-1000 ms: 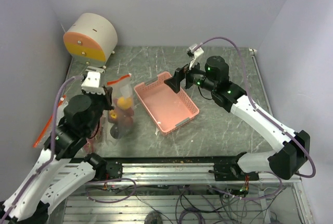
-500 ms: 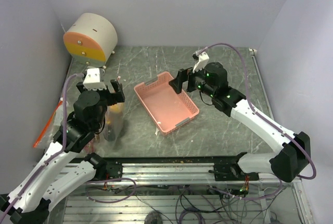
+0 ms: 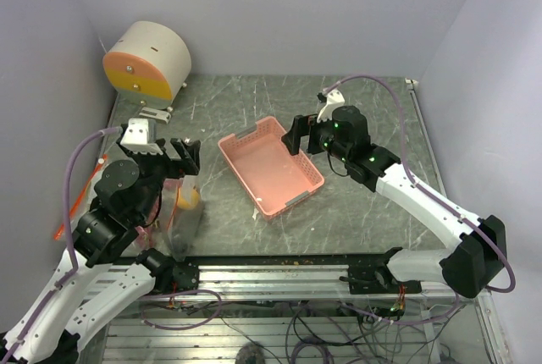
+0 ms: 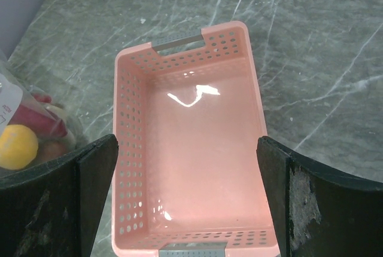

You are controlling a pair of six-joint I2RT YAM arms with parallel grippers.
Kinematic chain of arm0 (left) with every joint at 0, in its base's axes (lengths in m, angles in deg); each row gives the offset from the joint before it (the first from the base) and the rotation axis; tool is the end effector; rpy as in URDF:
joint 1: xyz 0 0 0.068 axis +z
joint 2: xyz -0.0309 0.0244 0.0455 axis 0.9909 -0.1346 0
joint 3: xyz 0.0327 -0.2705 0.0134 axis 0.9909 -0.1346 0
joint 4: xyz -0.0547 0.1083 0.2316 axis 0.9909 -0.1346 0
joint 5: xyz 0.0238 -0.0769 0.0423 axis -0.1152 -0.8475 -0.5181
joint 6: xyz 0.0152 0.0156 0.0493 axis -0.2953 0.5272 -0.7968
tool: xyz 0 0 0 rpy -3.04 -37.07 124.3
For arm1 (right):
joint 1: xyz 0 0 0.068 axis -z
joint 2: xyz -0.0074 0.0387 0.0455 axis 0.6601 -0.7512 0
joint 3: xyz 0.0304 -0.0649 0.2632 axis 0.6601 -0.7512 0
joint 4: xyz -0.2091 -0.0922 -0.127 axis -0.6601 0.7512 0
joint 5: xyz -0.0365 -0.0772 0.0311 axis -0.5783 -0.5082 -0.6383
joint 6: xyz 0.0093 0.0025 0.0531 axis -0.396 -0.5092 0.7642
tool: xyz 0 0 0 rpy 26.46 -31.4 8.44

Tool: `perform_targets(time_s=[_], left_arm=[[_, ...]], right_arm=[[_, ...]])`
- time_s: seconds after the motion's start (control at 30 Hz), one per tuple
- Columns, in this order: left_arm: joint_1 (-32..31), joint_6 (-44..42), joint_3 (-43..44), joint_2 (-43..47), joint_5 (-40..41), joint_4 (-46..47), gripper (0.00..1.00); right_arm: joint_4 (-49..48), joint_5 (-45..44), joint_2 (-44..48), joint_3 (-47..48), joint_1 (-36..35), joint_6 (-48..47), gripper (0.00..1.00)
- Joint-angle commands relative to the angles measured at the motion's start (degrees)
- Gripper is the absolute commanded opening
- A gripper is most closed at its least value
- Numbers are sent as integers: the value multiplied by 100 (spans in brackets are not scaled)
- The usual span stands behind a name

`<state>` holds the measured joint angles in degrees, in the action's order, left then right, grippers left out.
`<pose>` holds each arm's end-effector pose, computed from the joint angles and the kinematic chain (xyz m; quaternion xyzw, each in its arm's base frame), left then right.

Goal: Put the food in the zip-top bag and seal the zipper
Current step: Place the zipper food storage bag at the center of the board, then reset both arms

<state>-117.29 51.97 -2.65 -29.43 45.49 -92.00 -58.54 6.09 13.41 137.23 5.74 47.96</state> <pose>0.0992 -0.0519 0.3925 -0.0313 0.7224 -0.1591 0.6722 0.2393 0.1705 0.3291 -0.1064 0.8180 0.2586 0.5027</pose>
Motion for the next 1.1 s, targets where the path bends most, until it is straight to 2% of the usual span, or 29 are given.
perform_targets(time_s=[0.0,1.07], left_arm=[[5,17,-49,-65,-395,-114,99],[5,30,-70,-212,-582,-18,100]], right_arm=[[117,-247,30,-12,37,37,100],[237,-484,263,-90,41,-170,100]])
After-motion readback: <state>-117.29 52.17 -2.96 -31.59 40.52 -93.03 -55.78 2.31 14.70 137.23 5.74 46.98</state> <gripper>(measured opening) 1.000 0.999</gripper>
